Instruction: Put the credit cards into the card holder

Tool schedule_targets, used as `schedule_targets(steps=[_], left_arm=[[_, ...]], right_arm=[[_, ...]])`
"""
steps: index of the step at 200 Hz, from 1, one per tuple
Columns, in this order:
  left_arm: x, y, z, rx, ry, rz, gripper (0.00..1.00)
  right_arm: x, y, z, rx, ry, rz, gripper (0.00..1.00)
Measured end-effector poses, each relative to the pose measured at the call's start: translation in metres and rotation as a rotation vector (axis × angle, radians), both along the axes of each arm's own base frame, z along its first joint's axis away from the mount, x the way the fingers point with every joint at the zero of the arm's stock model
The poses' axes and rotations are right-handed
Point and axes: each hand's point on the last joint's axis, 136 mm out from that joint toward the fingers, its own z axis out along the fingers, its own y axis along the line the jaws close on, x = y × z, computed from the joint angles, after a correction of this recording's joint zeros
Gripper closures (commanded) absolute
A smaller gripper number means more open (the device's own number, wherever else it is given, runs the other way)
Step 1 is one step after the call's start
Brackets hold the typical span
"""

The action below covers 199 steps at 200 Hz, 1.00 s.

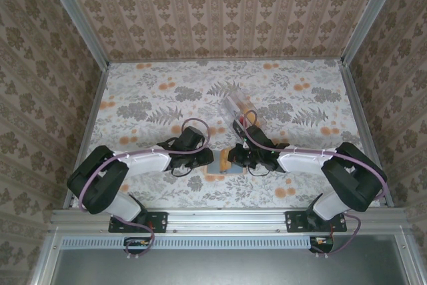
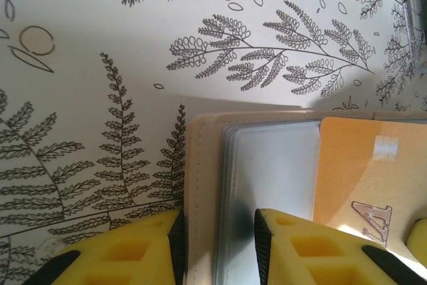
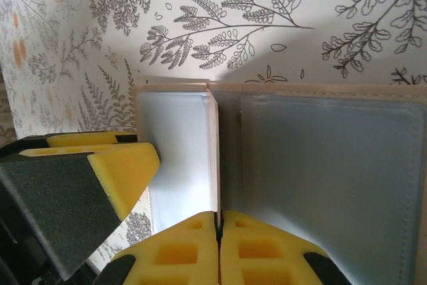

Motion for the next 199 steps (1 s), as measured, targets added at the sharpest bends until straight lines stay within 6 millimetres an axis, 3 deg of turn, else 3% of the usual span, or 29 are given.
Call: schedule_targets(steps=[199], left_arm=[[0.000,0.001,-0.001,0.006,0.002,0.008,0.69]], right_arm=[[-0.010,0.010,-0.009,0.033,0.030,0.036,0.91]])
